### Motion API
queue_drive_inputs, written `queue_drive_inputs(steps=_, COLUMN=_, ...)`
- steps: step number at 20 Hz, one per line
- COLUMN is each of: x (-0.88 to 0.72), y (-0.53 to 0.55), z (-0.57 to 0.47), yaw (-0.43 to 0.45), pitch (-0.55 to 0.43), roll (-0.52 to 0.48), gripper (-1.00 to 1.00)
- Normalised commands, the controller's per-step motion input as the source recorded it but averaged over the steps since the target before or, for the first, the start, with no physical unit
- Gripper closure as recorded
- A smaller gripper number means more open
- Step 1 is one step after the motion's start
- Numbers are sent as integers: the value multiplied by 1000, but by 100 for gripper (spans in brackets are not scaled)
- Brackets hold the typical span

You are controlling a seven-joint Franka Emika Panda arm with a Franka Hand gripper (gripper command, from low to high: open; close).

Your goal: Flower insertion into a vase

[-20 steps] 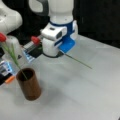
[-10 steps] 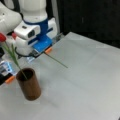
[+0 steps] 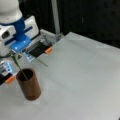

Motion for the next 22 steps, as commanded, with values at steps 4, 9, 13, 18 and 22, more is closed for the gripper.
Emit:
queue_drive_inputs(steps=4, x=-207, y=-86, z=-43, yaw=112, pitch=10, roll=-104, gripper=100)
queue_drive_inputs(steps=9, x=-144, y=-65, z=-55, yaw=117, pitch=8, roll=-93, gripper=100)
queue_drive_inputs(steps=13, x=-202, y=-118, z=-50, yaw=157, pitch=17, roll=-125, gripper=100)
queue_drive_inputs(steps=18, x=-309, y=-257, z=-35, yaw=162, pitch=0, roll=-100, gripper=100)
queue_drive_inputs(steps=22, x=-323, y=-312, z=-32, yaw=145, pitch=-37, roll=-67, gripper=100)
